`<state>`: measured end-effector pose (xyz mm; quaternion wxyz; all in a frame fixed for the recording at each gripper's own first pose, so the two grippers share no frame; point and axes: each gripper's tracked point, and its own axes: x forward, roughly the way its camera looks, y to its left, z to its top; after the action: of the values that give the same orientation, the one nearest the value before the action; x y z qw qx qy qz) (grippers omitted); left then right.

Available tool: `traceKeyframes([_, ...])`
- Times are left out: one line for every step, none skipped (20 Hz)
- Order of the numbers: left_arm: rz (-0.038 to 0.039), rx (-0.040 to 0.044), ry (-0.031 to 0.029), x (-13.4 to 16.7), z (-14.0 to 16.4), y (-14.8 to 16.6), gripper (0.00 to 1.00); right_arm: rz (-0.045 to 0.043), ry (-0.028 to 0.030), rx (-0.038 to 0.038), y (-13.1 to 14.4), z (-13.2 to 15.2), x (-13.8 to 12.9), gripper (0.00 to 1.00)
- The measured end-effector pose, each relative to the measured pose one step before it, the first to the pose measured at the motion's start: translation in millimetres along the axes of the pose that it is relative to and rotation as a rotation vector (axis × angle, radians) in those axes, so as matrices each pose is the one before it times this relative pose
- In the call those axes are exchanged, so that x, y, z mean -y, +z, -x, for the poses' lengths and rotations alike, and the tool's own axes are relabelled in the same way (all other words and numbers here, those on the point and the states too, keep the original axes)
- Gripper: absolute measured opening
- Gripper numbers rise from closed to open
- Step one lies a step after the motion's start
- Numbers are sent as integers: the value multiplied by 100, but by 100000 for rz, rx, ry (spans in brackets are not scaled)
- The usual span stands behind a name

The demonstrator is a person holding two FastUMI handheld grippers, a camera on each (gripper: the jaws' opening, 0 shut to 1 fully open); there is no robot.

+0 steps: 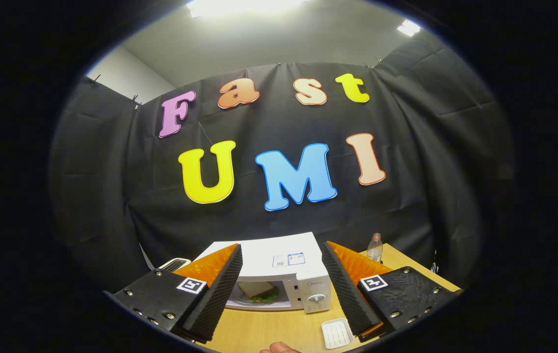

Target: Open the microwave oven with the left hand, put the food in, and close the microwave oven.

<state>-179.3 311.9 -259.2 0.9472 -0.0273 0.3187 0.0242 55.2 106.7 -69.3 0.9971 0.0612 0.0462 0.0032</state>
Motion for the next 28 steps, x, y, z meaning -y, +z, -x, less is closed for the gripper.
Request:
traceKeyframes([-172, -453, 577, 842, -37, -281, 7, 390, 434, 5, 181, -444, 702, 98])
traceKeyframes([-152, -643, 590, 776, -79, -224, 7, 171, 651, -495, 155, -350, 681, 98])
traceKeyframes([140, -587, 155, 931, -6, -69, 6, -192, 836, -329, -195, -189, 451, 98])
traceKeyframes([220, -327, -317, 1185, -167, 23, 9, -71, 827, -373, 157, -304, 484, 99])
traceKeyframes([535, -847, -856, 1219, -151, -162, 9, -34, 559, -459, -34, -314, 659, 99])
traceKeyframes([666, -76, -1373, 1283, -307, 77, 7, -328, 673, -474, 71, -99, 467, 98])
traceKeyframes([324, -170, -966, 1222, -135, 64, 6, -177, 844, -190, -24, 55, 282, 98])
traceKeyframes([66, -940, -146, 990, -525, 69, 7, 140, 432, -178, -12, -63, 411, 98])
traceKeyframes([-326, -651, -148, 963, -410, -20, 7, 316, 941, -82, -145, -129, 210, 98])
traceKeyframes([-131, -236, -428, 960, -422, 160, 7, 917, 1035, -218, 2, -122, 85, 98])
traceKeyframes([55, -42, -799, 919, -324, -134, 7, 1028, 1128, -62, -43, -5, 133, 98])
traceKeyframes([27, 57, -755, 1026, -477, 65, 7, 844, 1114, 283, 82, -50, -7, 98])
traceKeyframes([-41, 81, -743, 1017, -326, 145, 7, 606, 891, 337, 78, -65, 150, 98])
traceKeyframes([20, -5, -660, 990, -463, 153, 7, 225, 616, 205, 94, -41, 256, 98])
traceKeyframes([93, 216, -412, 766, -496, 7, 7, -397, 410, -74, -114, -22, 406, 98])
traceKeyframes([540, -22, -611, 843, -712, 260, 7, -834, 748, -324, -179, 155, 256, 98])
traceKeyframes([828, -27, -1114, 808, -796, 124, 7, -463, 715, -157, -119, 97, -10, 98])
traceKeyframes([689, 2, -1382, 938, -692, 85, 7, 505, 236, 26, -47, 153, 214, 98])
traceKeyframes([566, 134, -1269, 920, -514, 280, 7, 379, 325, -135, -320, 204, 210, 98])
traceKeyframes([229, -44, -1379, 919, -804, 214, 9, -192, 562, -116, -110, 225, -3, 98])
traceKeyframes([308, -473, -1547, 974, -877, 238, 7, -89, 243, -232, -20, 135, 69, 98])
traceKeyframes([293, -426, -1573, 779, -678, 165, 9, -37, 137, -145, -80, 53, 69, 98])
traceKeyframes([-85, -249, -1824, 959, -768, 55, 9, -98, -63, -76, -111, 66, 185, 98])
traceKeyframes([-356, -185, -1693, 851, -811, 170, 7, -46, -264, -147, -66, 118, 269, 98])
traceKeyframes([-665, -198, -1768, 978, -864, 83, 9, -83, -437, -13, 0, 208, 298, 98])
traceKeyframes([-866, -24, -1763, 781, -844, 330, 9, 60, -714, 150, 150, 233, 507, 98])
traceKeyframes([-972, -148, -1781, 767, -643, 50, 7, 239, -852, 518, 78, 145, 429, 98])
traceKeyframes([-867, -332, -1430, 649, -782, 185, 9, 294, -1111, 300, 131, 42, 620, 98])
